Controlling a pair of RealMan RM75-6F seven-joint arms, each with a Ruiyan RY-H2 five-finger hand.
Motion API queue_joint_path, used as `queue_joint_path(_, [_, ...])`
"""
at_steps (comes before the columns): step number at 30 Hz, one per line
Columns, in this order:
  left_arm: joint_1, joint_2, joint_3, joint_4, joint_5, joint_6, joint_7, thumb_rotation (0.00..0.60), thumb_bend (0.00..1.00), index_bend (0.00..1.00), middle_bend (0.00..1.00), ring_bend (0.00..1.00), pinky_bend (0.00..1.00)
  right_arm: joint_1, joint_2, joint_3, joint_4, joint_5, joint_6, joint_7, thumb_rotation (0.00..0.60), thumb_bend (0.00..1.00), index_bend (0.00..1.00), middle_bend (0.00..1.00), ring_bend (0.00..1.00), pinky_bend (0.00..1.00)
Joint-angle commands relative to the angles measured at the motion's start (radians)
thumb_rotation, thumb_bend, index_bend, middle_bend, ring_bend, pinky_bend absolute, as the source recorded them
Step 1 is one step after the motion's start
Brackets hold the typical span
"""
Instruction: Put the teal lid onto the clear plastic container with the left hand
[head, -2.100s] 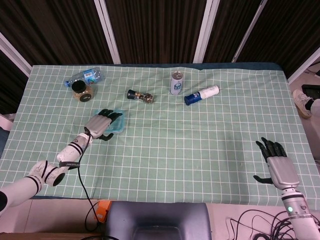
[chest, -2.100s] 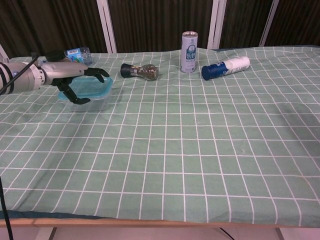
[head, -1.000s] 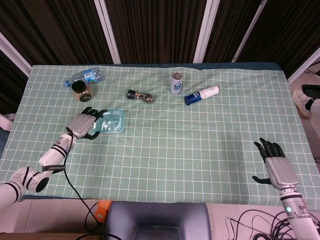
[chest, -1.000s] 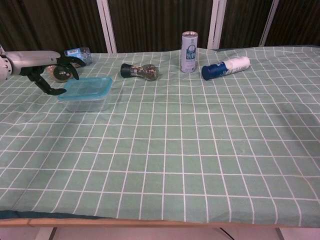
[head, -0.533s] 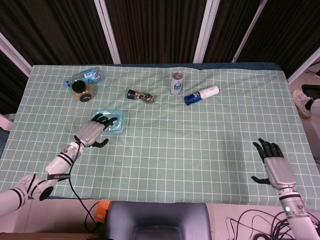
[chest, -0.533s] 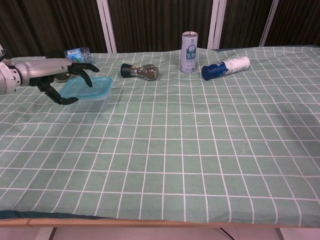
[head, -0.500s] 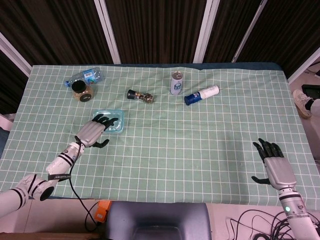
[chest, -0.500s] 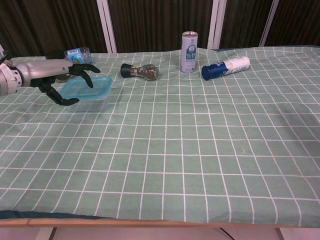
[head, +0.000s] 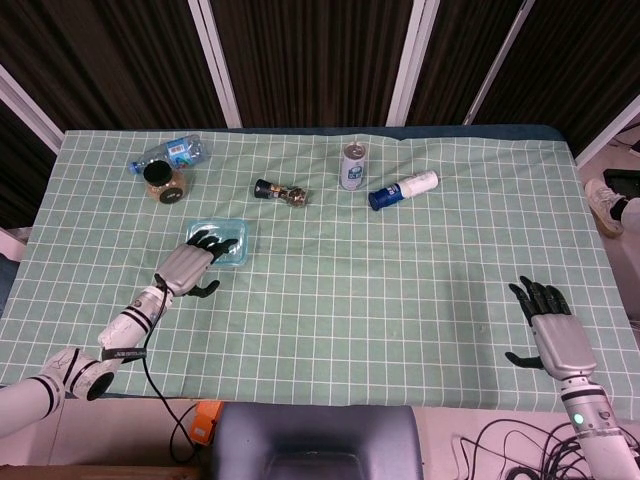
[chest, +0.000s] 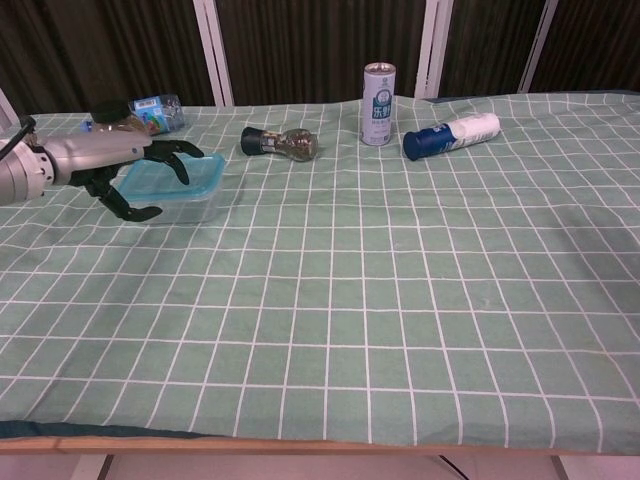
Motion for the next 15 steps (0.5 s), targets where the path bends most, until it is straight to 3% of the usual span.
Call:
queue_joint_path(1, [-0.002,-0.003,0.001,0.006,0.0,-0.004,0.006,0.6,0.39,0.0,0.23,0.12,0.02,0.001,0.0,0.001,-0.001,0.001,-0.001,-0.002,0.6,0.06,0.0,0.0,0.0,0.0])
queue_joint_path(15, [-0.002,-0.011,0.007,0.016,0.001,-0.017,0.015,0.6,0.39,0.0,0.24,0.13,0.02,0.001,0.0,0.002,-0.001,0.004,0.0,0.0,0.6,0.06,0.0,0.0,0.0,0.0])
